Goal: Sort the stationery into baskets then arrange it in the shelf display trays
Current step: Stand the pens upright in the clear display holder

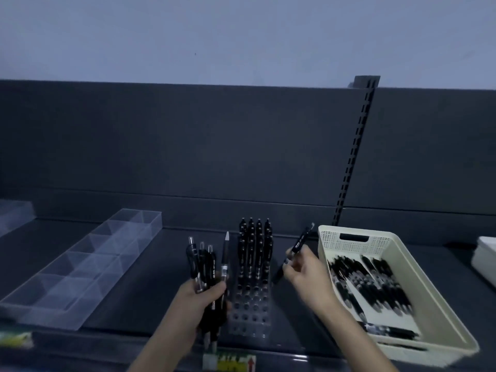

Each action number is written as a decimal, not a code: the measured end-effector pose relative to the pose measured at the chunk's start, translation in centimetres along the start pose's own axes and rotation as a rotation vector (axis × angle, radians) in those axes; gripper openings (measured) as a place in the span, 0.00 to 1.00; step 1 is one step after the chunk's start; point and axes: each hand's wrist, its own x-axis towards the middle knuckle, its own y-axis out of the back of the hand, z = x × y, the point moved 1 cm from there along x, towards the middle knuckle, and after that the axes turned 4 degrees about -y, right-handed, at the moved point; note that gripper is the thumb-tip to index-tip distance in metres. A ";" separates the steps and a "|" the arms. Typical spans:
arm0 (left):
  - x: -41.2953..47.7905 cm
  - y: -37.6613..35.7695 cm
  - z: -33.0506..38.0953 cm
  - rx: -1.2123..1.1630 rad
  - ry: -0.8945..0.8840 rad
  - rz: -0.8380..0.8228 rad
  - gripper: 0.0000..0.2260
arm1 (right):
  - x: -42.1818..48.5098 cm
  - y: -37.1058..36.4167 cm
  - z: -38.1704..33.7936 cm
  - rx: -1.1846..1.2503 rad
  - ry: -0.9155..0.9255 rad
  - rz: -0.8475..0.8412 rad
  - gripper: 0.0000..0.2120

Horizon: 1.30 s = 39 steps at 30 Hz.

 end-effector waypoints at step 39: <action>1.4 2.9 0.3 0.110 0.031 -0.167 0.04 | -2.6 -4.8 -1.8 -0.267 0.203 0.312 0.02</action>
